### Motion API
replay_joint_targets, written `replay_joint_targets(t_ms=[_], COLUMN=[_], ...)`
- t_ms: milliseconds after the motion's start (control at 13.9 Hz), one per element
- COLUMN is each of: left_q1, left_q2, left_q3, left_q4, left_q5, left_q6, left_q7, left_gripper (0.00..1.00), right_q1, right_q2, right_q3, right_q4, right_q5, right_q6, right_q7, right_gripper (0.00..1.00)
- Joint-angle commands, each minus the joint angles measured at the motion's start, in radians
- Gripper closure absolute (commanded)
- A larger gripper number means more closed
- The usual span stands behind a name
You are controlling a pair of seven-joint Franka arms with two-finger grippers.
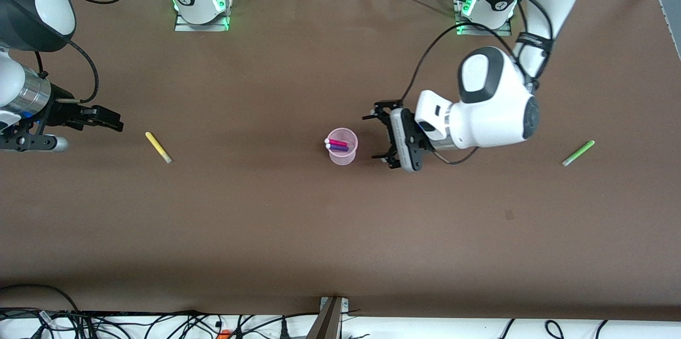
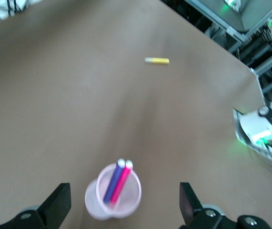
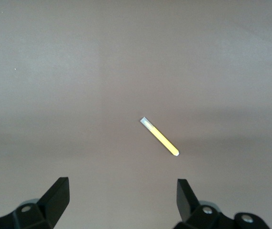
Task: Organize pens into pink holder with both arms
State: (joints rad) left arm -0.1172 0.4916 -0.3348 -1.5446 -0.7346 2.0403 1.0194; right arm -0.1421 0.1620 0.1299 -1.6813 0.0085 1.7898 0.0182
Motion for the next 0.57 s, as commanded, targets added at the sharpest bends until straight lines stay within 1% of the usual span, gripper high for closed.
replay_joint_targets(t_ms=[0, 72, 215, 502], left_q1=[0.05, 0.059, 0.094, 0.137], left_q2=[-0.017, -0.031, -0.039, -0.053], left_q3=[0.007, 0.008, 0.011, 0.022], left_q4=[0.02, 0.023, 0.064, 0.168], left_q5=[0.11, 0.166, 0.292, 0.59], left_q6=[-0.17, -0.217, -0.309, -0.497], left_q7=[-0.144, -0.216, -0.364, -0.473], left_gripper=[0.0, 0.0, 0.0, 0.0], right_q1=[-0.024, -0.024, -0.024, -0.022], right_q2=[-0.016, -0.015, -0.015, -0.027], right_q3=[0.004, -0.006, -0.018, -0.026], right_q4=[0.014, 0.021, 0.031, 0.034], right_q5=[0.011, 0.013, 0.013, 0.002], right_q6=[-0.021, -0.02, -0.016, -0.027], right_q7=[-0.007, -0.009, -0.015, -0.009], right_gripper=[0.01, 0.01, 0.01, 0.0])
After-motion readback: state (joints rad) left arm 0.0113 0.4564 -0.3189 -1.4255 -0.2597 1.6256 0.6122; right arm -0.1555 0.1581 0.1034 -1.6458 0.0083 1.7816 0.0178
